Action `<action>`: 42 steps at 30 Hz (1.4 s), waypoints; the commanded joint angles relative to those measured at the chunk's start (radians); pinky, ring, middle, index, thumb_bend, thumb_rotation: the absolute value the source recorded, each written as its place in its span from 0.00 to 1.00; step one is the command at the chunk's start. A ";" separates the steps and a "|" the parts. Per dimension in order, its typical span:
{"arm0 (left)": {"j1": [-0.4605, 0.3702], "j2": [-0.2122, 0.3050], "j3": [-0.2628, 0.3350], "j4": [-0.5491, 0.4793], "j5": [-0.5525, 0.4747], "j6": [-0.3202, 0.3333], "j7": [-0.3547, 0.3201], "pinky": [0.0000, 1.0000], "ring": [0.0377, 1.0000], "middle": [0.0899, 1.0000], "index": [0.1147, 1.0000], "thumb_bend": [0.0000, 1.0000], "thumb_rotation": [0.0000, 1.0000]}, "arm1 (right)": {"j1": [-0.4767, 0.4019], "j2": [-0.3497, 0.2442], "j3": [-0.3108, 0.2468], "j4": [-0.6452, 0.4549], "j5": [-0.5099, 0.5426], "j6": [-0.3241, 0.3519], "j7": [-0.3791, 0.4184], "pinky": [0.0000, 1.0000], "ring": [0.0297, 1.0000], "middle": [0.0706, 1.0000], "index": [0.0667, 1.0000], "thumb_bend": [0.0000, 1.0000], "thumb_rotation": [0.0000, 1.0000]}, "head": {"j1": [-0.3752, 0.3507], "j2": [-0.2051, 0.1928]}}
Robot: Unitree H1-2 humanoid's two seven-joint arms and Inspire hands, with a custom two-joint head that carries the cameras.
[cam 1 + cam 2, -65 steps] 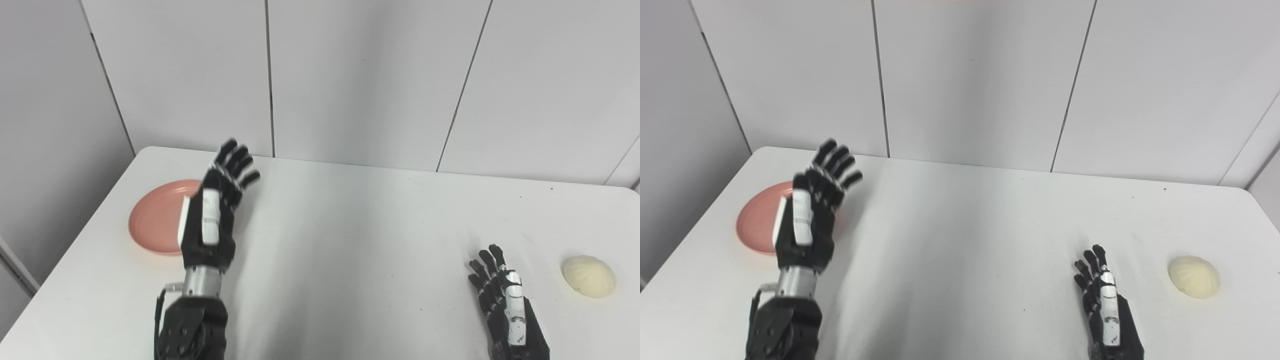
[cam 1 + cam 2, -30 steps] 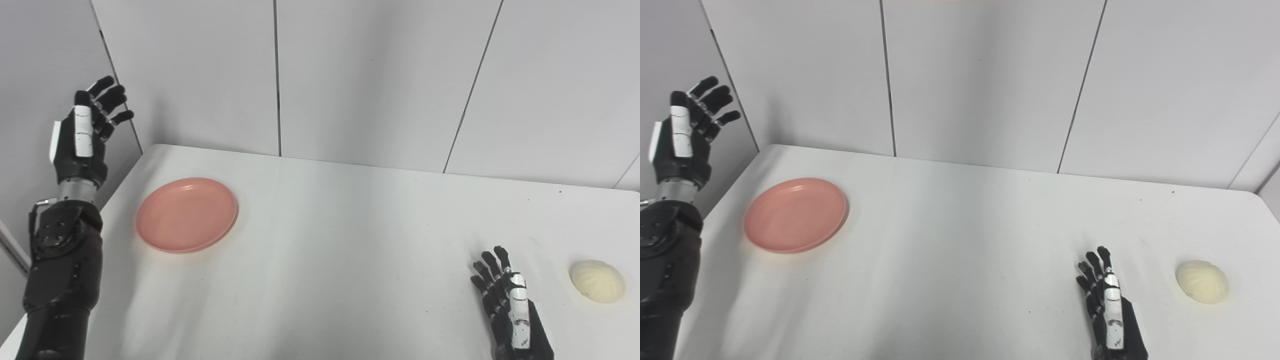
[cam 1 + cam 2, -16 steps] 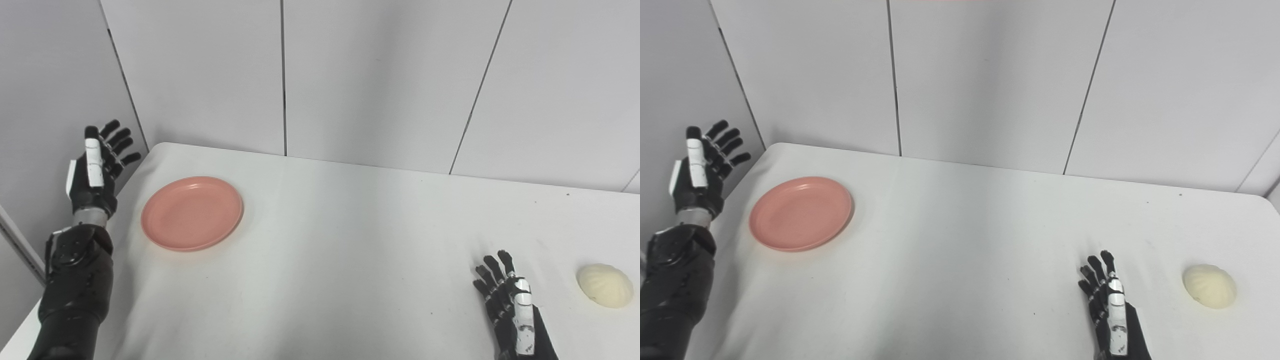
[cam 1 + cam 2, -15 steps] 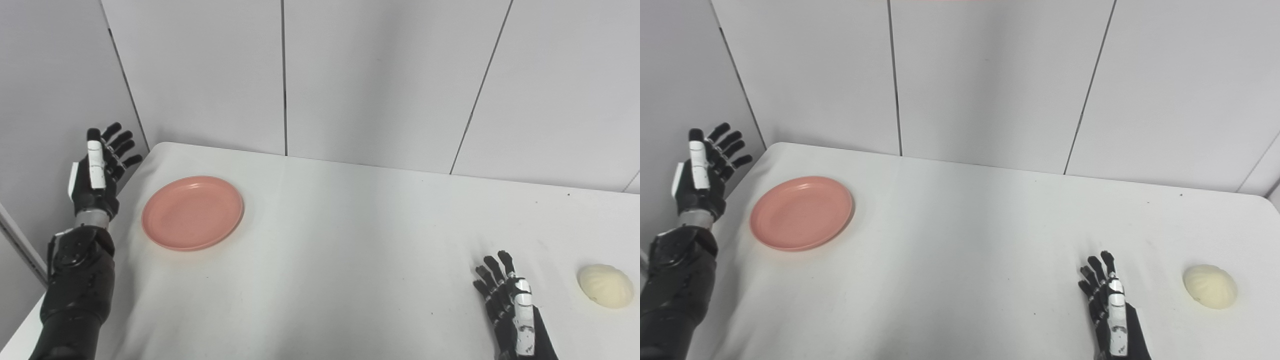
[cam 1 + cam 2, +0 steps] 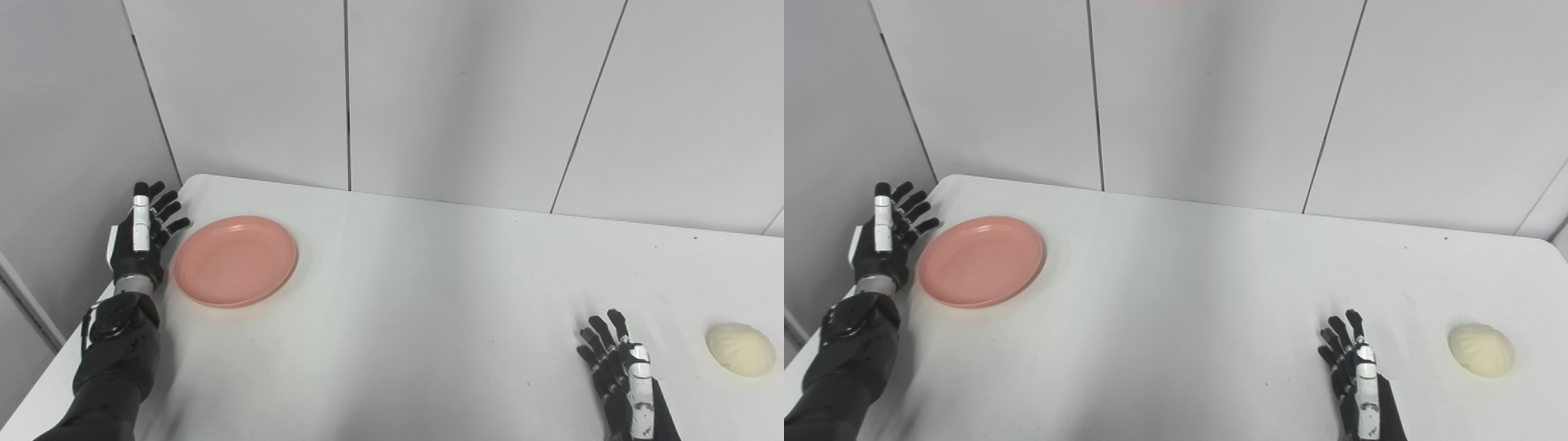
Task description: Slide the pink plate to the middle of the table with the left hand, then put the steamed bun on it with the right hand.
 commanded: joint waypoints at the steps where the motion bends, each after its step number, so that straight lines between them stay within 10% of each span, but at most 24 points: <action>1: -0.040 0.021 0.000 0.002 -0.002 -0.024 -0.001 0.69 0.82 0.77 0.76 0.97 0.86 | 0.001 0.002 0.006 -0.016 0.006 0.005 0.005 0.94 0.93 0.94 0.99 0.71 1.00 | -0.002 0.000; 42: 0.058 -0.149 -0.141 -0.345 0.034 0.062 -0.065 0.71 0.83 0.79 0.77 0.94 0.88 | -0.004 0.009 0.020 -0.009 -0.018 -0.011 -0.004 0.88 0.89 0.91 0.98 0.72 1.00 | -0.033 0.014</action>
